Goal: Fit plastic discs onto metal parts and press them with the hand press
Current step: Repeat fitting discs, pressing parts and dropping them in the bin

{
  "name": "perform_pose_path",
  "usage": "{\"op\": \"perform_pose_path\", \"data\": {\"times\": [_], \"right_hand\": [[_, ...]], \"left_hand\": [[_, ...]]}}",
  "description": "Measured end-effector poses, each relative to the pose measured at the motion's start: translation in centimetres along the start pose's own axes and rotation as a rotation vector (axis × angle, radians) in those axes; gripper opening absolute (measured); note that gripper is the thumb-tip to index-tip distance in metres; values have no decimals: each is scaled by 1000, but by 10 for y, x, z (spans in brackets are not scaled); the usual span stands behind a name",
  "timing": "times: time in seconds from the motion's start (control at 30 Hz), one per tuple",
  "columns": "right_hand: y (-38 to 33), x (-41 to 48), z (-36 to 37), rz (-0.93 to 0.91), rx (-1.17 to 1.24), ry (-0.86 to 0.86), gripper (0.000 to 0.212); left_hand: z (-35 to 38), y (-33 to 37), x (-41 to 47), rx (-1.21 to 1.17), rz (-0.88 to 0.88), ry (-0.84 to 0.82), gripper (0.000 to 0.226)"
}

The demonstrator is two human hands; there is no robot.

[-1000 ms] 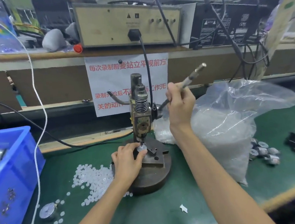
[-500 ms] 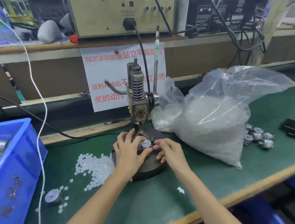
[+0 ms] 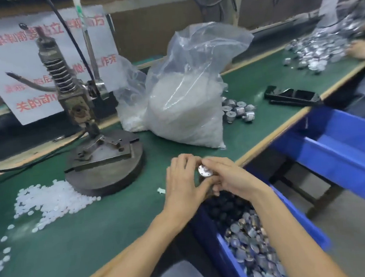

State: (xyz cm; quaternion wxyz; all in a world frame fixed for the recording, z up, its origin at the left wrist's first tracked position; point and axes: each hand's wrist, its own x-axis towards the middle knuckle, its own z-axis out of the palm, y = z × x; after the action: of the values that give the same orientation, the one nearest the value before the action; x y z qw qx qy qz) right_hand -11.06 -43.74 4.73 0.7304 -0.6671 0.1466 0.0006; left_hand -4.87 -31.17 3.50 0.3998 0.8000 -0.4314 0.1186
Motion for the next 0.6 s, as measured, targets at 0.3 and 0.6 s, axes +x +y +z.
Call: {"op": "perform_pose_path", "data": {"times": [0.3,0.6], "right_hand": [[82,-58,-114,293,-145,350,26],[198,-43,-129,373,-394,627,38]], "left_hand": [[99,47,1,39,99,-458,41],[97,40,-4,-185,2,-443,27]]}}
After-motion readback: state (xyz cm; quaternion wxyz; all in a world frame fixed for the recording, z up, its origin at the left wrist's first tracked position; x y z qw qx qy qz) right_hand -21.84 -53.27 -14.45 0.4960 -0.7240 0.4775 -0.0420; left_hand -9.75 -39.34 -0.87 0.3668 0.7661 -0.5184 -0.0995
